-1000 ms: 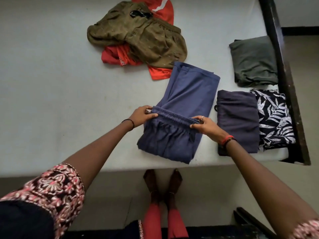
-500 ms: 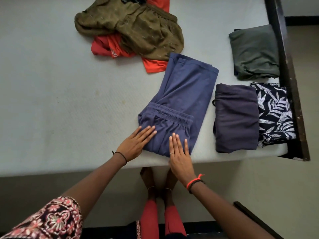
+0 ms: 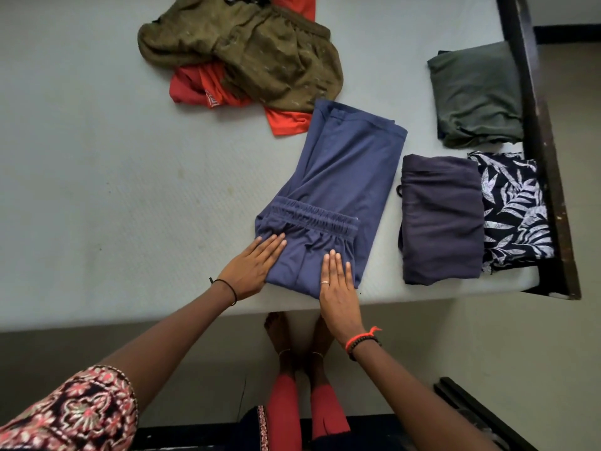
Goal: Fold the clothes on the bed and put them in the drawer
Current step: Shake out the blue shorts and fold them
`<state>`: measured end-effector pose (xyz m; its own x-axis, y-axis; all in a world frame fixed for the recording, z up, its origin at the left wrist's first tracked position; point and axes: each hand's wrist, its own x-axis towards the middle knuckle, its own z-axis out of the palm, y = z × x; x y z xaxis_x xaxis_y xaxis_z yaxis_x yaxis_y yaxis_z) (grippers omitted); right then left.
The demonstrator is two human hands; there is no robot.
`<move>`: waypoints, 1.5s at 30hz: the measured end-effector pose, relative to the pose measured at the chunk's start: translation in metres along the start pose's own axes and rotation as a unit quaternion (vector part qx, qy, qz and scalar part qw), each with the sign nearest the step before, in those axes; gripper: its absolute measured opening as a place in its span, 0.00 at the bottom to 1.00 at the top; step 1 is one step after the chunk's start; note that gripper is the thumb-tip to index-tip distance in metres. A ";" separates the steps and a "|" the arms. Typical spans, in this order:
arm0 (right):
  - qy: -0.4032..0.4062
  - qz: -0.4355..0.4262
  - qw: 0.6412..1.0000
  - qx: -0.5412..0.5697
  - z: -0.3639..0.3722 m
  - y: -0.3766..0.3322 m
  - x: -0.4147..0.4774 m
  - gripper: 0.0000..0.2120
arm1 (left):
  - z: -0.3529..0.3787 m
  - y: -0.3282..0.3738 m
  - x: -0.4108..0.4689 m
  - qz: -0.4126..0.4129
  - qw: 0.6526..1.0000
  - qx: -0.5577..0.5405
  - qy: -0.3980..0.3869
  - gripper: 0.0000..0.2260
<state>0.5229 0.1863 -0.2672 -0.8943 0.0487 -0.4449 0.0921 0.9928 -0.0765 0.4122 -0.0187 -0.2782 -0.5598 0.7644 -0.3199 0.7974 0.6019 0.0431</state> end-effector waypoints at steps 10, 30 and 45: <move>-0.090 -0.050 0.981 0.167 -0.002 -0.004 -0.076 0.42 | -0.039 0.025 -0.049 0.027 0.972 -0.129 -0.193 0.36; -0.220 0.022 0.885 0.409 -0.169 0.120 0.108 0.09 | -0.168 -0.094 0.114 -0.125 0.843 -0.497 -0.165 0.12; 0.075 0.152 0.906 0.387 -0.123 0.134 0.156 0.16 | -0.082 -0.072 0.134 -0.424 0.714 -0.532 0.165 0.12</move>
<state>0.3418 0.3401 -0.2372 -0.8202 0.3783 -0.4292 0.5719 0.5597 -0.5997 0.2613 0.0599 -0.2464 -0.9023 -0.0723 -0.4250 -0.3845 0.5806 0.7176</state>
